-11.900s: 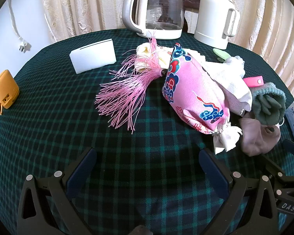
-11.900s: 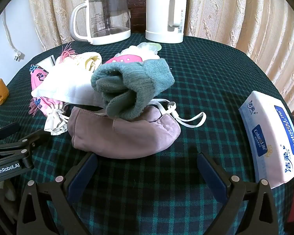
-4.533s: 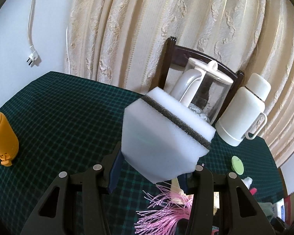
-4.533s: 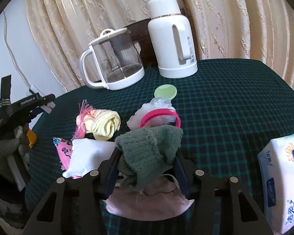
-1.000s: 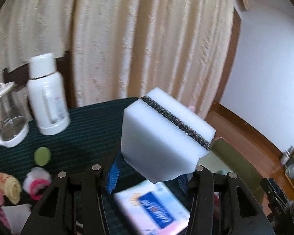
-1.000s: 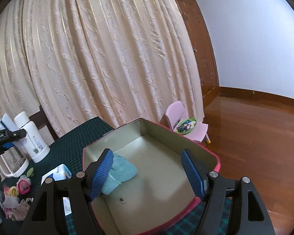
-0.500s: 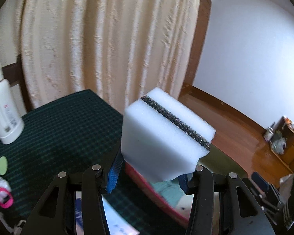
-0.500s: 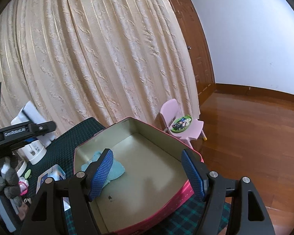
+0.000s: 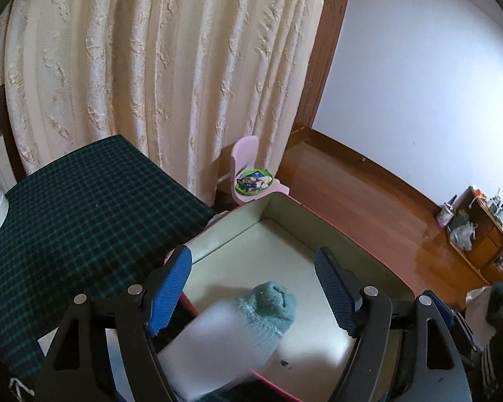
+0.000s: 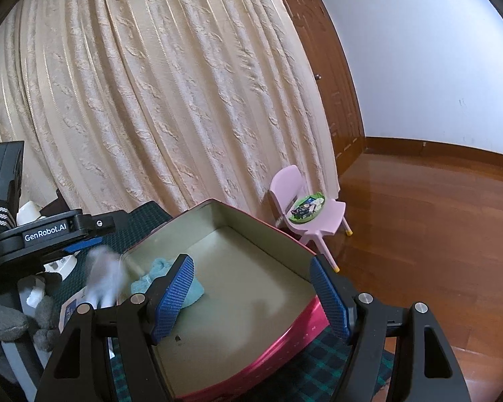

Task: Organize soft objects
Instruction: 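Lower the white sponge into the red tin box and open the left gripper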

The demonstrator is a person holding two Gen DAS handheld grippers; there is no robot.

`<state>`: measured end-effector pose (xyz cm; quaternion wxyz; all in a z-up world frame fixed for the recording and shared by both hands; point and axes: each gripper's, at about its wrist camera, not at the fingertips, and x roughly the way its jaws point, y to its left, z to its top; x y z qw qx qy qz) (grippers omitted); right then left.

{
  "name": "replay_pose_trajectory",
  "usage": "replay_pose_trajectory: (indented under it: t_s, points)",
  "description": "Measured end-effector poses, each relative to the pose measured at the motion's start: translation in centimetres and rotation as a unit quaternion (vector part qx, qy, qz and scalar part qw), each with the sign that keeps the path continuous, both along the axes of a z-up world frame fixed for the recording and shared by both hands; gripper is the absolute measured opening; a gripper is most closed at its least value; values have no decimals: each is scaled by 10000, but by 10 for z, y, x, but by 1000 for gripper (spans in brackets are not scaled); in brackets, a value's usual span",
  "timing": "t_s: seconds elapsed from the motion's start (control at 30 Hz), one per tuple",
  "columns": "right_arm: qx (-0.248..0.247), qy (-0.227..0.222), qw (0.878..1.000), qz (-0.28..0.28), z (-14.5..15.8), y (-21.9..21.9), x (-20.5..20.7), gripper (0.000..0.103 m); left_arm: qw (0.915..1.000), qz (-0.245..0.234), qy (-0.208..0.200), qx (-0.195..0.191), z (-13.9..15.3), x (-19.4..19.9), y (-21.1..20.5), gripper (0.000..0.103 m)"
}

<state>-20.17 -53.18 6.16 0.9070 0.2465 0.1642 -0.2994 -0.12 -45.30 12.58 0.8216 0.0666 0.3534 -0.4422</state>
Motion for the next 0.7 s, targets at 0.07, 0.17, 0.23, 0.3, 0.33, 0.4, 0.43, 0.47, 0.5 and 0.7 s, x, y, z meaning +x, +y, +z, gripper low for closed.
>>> replay_pose_trajectory:
  t_s: [0.07,0.17,0.23,0.3,0.33,0.4,0.43,0.47,0.5,0.7]
  points:
    - [13,-7,10000,14,-1,-1,0,75,10000,67,9,-23,1,0,2,77]
    - [31,-21,10000,30,0,-1,-1,75,9999,140,-9,-31,4,3,8,77]
    - [34,-41,10000,42,0,-2,-2,75,9998,190,-23,3,6,5,13,77]
    - [50,-77,9999,56,0,-4,-3,75,9998,212,-34,17,7,5,20,77]
    - [52,-98,9999,60,0,-4,-4,75,9997,225,-37,16,8,4,24,77]
    - [59,-132,9999,74,0,-4,-5,75,9997,256,-37,48,7,2,35,77]
    - [76,-146,9998,93,-1,-5,-4,75,9996,263,-42,85,5,1,41,77]
    - [83,-152,9998,106,-1,-4,-4,75,9996,264,-51,121,3,1,44,77]
    - [88,-154,9998,135,-2,-4,-3,75,9994,267,-69,202,-1,1,48,77]
    - [72,-152,9996,220,-1,2,-2,75,9978,361,-23,552,-21,8,57,77]
